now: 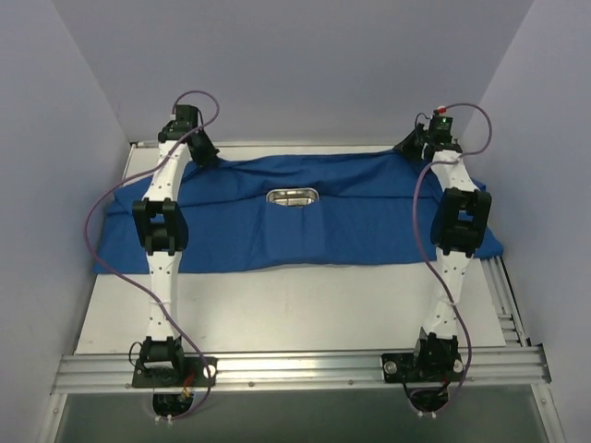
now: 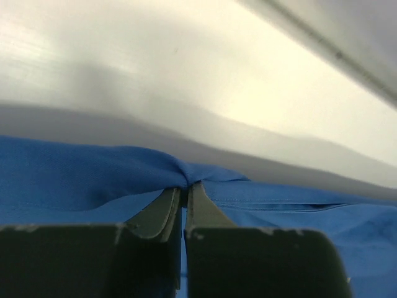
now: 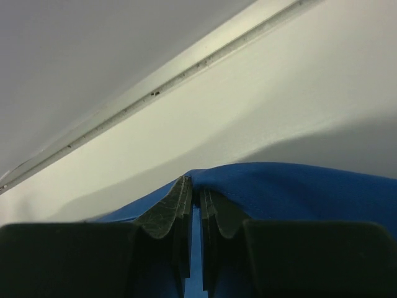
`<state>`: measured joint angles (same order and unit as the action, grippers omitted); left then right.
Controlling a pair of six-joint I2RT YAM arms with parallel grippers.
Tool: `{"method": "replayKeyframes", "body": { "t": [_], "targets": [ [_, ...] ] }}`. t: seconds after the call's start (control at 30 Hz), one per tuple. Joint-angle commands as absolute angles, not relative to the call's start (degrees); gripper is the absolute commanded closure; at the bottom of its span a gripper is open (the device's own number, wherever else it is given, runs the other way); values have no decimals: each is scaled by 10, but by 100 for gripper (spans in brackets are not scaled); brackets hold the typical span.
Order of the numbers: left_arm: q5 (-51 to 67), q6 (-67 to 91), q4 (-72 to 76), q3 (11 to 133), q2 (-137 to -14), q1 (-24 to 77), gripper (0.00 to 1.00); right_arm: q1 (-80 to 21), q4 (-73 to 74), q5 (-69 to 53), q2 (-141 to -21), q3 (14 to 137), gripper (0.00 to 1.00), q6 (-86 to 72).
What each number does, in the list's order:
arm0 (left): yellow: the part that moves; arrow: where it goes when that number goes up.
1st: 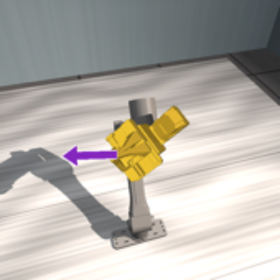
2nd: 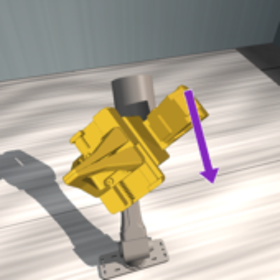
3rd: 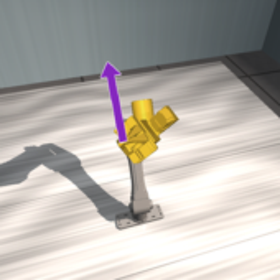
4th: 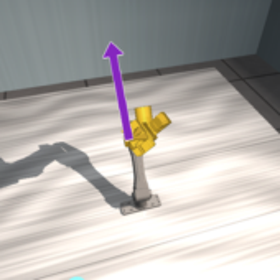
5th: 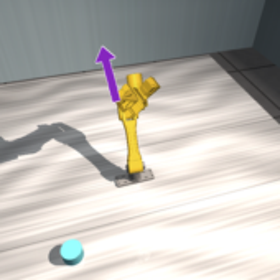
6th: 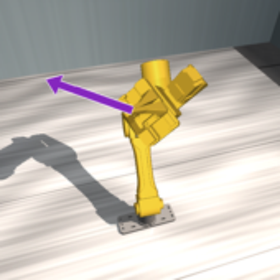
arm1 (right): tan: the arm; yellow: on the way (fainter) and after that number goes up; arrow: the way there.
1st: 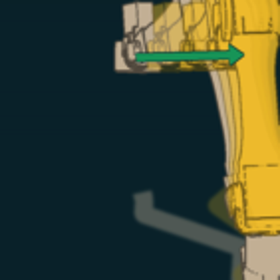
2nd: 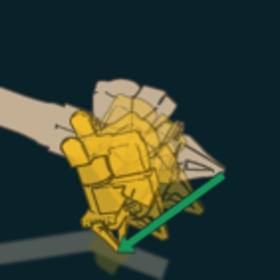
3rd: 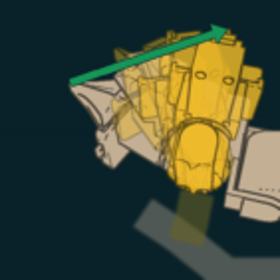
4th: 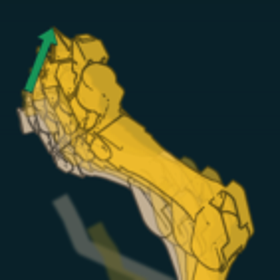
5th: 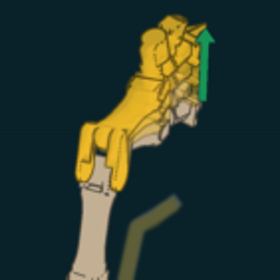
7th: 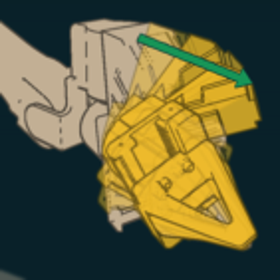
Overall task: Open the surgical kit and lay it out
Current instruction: Open the surgical kit at the center of the board.
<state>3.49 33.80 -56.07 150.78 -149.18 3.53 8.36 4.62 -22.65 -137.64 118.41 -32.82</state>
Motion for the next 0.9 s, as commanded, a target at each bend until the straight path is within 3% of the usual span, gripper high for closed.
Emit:
{"method": "replayKeyframes", "body": {
  "t": [0.0, 0.17, 0.47, 0.53, 0.63, 0.67, 0.73, 0.77, 0.8, 0.87],
  "targets": [
    [97, 377, -376, 1515, -1502, 10, 98, 83, -71, -214, -1394, 1223, 100, -309],
    [156, 456, -181, 1502, -1529, 3, 98, 79, -168, -215, -1431, 1253, 100, -319],
    [172, 546, -22, 1548, -1607, -16, 97, 83, -239, -220, -1536, 1367, 100, -334],
    [165, 566, -10, 1539, -1614, -18, 87, 84, -265, -218, -1546, 1367, 100, -348],
    [169, 598, 9, 1529, -1628, -21, 67, 85, -284, -226, -1573, 1385, 81, -375],
    [166, 602, -3, 1529, -1630, -23, 64, 84, -285, -230, -1586, 1397, 66, -379],
    [156, 601, -25, 1519, -1622, -26, 61, 83, -298, -231, -1595, 1399, 44, -389],
    [153, 598, -29, 1510, -1615, -27, 60, 83, -301, -230, -1597, 1399, 40, -390],
    [148, 584, -34, 1496, -1606, -29, 44, 83, -301, -224, -1600, 1405, 35, -391],
    [135, 559, -58, 1491, -1582, -32, 40, 84, -296, -219, -1604, 1417, 24, -393]
  ]
}}
